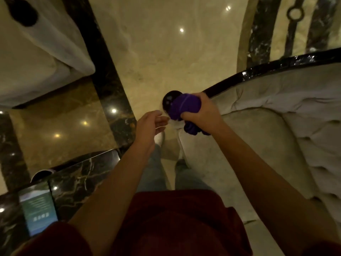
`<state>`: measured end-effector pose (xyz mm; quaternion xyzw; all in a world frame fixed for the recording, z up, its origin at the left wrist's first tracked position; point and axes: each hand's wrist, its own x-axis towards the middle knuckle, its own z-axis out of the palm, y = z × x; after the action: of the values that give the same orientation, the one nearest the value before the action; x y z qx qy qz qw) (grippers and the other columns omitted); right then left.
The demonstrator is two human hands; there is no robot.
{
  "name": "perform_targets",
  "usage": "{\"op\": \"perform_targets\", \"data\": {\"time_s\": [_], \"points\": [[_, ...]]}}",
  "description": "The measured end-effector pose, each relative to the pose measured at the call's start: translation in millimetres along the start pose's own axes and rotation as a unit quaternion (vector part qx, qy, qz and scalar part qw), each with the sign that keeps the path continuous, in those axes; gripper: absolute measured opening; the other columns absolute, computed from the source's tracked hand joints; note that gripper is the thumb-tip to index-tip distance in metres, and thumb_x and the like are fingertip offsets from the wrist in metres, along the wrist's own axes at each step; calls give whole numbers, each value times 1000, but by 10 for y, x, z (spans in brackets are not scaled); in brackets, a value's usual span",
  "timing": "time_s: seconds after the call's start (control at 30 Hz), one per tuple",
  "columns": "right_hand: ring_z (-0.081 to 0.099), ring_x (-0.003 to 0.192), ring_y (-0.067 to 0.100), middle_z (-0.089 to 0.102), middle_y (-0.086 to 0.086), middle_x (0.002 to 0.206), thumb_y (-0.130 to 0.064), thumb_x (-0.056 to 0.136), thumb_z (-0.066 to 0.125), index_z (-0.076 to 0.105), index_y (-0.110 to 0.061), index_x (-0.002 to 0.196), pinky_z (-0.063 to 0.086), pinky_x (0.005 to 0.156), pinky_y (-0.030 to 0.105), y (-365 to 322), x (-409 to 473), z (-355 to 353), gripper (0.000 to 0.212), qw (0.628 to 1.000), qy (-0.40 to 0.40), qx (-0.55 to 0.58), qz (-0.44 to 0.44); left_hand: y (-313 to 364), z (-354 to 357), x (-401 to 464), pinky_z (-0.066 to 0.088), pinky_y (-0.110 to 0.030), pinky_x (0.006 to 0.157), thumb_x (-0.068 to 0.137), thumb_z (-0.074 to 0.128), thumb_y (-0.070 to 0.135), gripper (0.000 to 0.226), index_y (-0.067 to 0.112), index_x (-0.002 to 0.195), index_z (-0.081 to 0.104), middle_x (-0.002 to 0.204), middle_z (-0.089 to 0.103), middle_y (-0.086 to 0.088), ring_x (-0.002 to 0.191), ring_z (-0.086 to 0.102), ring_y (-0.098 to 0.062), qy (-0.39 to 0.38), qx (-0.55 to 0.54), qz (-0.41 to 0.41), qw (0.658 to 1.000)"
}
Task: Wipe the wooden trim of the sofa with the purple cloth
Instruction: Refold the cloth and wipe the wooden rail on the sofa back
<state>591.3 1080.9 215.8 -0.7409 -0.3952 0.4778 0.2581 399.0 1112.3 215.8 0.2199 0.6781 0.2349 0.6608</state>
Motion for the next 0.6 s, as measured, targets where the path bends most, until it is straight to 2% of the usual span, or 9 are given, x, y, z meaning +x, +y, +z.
{"op": "perform_targets", "data": {"time_s": [0.1,0.2,0.27,0.33,0.37,0.43,0.47,0.53,0.6], "points": [[56,119,17,55,-1,135,-26,83,84,40,-21,152,49,90,27,34,203,-113,82,994,100,28,-21,-88,-65,495,54,-34,79,103,54,22,19,10,116,61,102,68,-6,88,66,-22,-28,0,-106,994],[51,128,13,48,-10,140,-32,85,78,34,-22,158,55,102,37,-61,447,23,85,985,150,41,-78,-167,-129,934,52,-34,75,106,52,26,21,12,121,54,100,58,-4,83,60,-20,-22,29,-173,984],[54,126,13,55,-5,143,-41,86,76,42,-19,154,56,101,40,-104,648,276,78,976,186,15,-108,-181,-122,1174,49,-33,71,106,52,27,17,14,117,56,95,53,-3,78,56,-19,-23,33,-185,982],[59,126,16,60,2,143,-47,89,73,48,-16,150,57,100,40,-125,811,612,73,975,193,-13,-106,-152,-126,1339,50,-36,77,105,53,28,16,14,106,60,97,55,-5,81,58,-22,-43,32,-221,974],[60,125,19,62,5,142,-48,89,73,51,-15,148,56,100,42,-111,872,775,71,977,187,-35,-94,-137,-134,1408,52,-40,85,105,53,28,20,11,107,62,103,59,-8,90,62,-27,-64,33,-236,969],[61,124,28,63,10,140,-50,88,72,57,-14,143,52,100,48,-15,923,1061,67,975,166,-122,-84,-124,-142,1501,52,-48,104,106,49,29,33,7,127,61,124,64,-15,112,65,-35,-93,54,-246,963],[59,126,33,62,13,142,-50,88,71,60,-14,140,48,102,51,53,979,1206,64,965,167,-183,-83,-105,-149,1595,50,-51,108,107,46,30,38,7,135,59,129,65,-16,115,65,-36,-92,77,-246,962],[54,133,40,59,17,145,-49,88,68,64,-13,135,42,109,57,183,987,1374,59,937,190,-277,-95,-111,-157,1679,51,-52,107,109,43,31,40,8,137,59,130,67,-17,109,67,-35,-94,111,-240,960],[49,140,44,58,21,146,-49,90,66,65,-11,133,35,115,64,295,1083,1475,58,919,228,-307,-100,-132,-153,1807,52,-52,106,109,42,33,40,9,137,59,131,67,-17,111,68,-35,-103,168,-248,949]]}}
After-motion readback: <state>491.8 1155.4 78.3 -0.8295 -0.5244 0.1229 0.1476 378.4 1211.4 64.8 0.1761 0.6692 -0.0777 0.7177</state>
